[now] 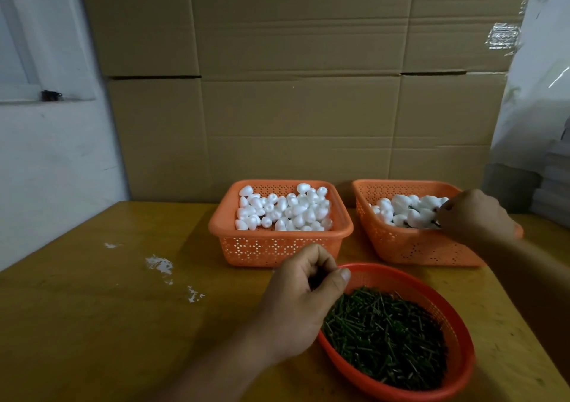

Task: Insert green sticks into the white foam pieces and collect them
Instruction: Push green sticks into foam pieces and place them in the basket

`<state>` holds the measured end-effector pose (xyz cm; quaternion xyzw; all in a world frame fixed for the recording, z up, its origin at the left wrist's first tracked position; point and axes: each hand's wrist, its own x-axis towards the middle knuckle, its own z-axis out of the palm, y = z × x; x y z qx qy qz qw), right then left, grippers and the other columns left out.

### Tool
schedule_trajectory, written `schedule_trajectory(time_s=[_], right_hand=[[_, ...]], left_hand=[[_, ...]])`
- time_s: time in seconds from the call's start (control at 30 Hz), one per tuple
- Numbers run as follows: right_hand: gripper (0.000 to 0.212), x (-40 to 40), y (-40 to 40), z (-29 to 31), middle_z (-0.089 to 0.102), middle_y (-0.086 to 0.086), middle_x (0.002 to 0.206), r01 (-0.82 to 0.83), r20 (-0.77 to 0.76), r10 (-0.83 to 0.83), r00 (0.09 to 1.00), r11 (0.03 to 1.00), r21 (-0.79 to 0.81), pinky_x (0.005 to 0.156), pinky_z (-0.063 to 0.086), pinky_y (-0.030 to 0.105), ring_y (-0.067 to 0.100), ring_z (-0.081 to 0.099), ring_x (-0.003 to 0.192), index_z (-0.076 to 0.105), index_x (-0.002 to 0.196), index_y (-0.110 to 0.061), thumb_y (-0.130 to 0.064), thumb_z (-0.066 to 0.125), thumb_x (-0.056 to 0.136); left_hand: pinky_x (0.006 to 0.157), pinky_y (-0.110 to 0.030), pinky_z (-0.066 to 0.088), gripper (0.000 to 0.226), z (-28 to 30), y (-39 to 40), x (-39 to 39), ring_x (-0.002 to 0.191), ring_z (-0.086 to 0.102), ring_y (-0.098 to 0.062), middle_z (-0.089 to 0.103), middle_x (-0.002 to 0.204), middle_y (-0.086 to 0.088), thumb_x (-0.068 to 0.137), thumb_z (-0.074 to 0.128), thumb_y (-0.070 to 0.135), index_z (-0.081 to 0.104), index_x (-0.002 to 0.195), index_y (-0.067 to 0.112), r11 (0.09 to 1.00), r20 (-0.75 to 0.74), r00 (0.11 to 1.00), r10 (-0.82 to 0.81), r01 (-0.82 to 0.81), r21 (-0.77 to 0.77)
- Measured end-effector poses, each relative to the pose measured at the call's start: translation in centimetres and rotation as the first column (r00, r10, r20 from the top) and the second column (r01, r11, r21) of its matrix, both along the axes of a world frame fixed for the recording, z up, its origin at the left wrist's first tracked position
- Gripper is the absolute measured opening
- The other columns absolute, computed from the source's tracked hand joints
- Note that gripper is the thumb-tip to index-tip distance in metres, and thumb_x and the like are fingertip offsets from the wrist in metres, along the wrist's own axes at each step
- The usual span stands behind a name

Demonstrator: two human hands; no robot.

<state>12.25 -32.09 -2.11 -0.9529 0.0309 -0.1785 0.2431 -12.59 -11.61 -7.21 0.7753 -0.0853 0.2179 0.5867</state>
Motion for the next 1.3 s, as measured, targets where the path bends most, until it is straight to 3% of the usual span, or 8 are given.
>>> schedule_trajectory(time_s=[0.13,0.33,0.47,0.57,0.7,1.0,1.13,1.3], right_hand=[[0.028,-1.1,-0.7,-0.4,0.063,0.011,0.064,-0.109,0.100,0.105,0.989,0.993,0.038,0.051,0.039,0.023,0.022,0.054,0.050,0.070,0.072,-0.011,-0.022,0.060,0.096],[0.015,-7.3,0.5,1.1,0.070,-0.004,0.084,-0.440,0.286,0.371,0.883,0.868,0.231,0.048,0.044,0.025,0.009,0.059,0.052,0.076,0.106,-0.017,-0.021,0.068,0.094],[0.015,-12.8,0.9,1.2,0.070,-0.004,0.064,-0.631,0.234,0.588,0.774,0.745,0.215,0.047,0.049,0.026,0.008,0.062,0.051,0.072,0.076,-0.035,-0.029,0.068,0.089],[0.014,-15.0,1.2,0.4,0.070,-0.011,0.064,-0.703,0.126,0.692,0.711,0.696,0.143,0.042,0.041,0.017,0.003,0.058,0.046,0.075,0.078,-0.028,-0.033,0.067,0.089],[0.012,-15.7,1.3,-1.0,0.068,-0.018,0.064,-0.727,0.078,0.723,0.687,0.686,0.040,0.048,0.046,0.021,0.001,0.061,0.053,0.074,0.079,-0.030,-0.033,0.070,0.090],[0.016,-15.7,0.9,-2.2,0.067,-0.014,0.060,-0.730,0.073,0.726,0.684,0.681,0.059,0.045,0.041,0.019,0.003,0.056,0.046,0.075,0.076,-0.028,-0.034,0.070,0.090],[0.016,-15.9,1.0,-2.2,0.067,-0.012,0.059,-0.692,0.077,0.688,0.721,0.720,0.048,0.045,0.044,0.027,0.005,0.057,0.048,0.075,0.078,-0.031,-0.040,0.068,0.090],[0.015,-16.0,0.8,-2.0,0.065,-0.016,0.057,-0.657,0.082,0.653,0.753,0.752,0.049,0.048,0.046,0.029,0.004,0.059,0.050,0.074,0.078,-0.034,-0.042,0.068,0.089]], left_hand=[[0.050,-0.026,0.036,0.026,0.1,0.1,0.1,0.053,0.041,-0.009,0.046,0.059,0.005,0.090,0.060,0.039,0.049,0.069,0.031,1.000,-0.001,1.000,0.027,-0.027,0.000],[0.048,-0.042,0.033,0.053,0.8,0.3,0.2,0.049,0.039,-0.018,0.041,0.051,-0.003,0.099,0.057,0.038,0.045,0.062,0.003,0.979,0.059,0.980,0.190,-0.194,0.058],[0.056,-0.043,0.049,0.043,1.8,1.9,1.2,0.054,0.045,-0.017,0.047,0.057,-0.007,0.098,0.062,0.027,0.049,0.068,-0.001,0.928,0.060,0.931,0.361,-0.365,0.072],[0.053,-0.033,0.043,0.037,2.9,3.5,2.6,0.052,0.048,-0.013,0.052,0.056,-0.003,0.098,0.062,0.028,0.052,0.070,0.005,0.876,0.070,0.882,0.465,-0.470,0.104],[0.066,-0.047,0.052,0.041,4.8,5.8,5.6,0.059,0.059,-0.028,0.063,0.064,-0.013,0.103,0.052,0.028,0.056,0.070,0.004,0.811,0.066,0.836,0.544,-0.545,0.212],[0.076,-0.034,0.055,0.032,6.5,9.8,12.6,0.101,0.068,-0.027,0.068,0.109,-0.009,0.094,0.053,-0.002,0.061,0.118,0.016,0.703,-0.327,0.753,0.571,-0.242,0.669],[0.092,-0.035,0.053,0.033,6.2,9.6,13.9,0.109,0.062,-0.022,0.063,0.127,-0.003,0.097,0.058,0.019,0.060,0.130,0.019,0.504,-0.361,0.696,0.621,-0.001,0.864],[0.107,-0.046,0.045,0.045,5.3,9.9,15.6,0.126,0.054,-0.029,0.057,0.139,-0.006,0.091,0.066,0.038,0.061,0.131,0.021,0.466,-0.414,0.638,0.649,0.096,0.879]])
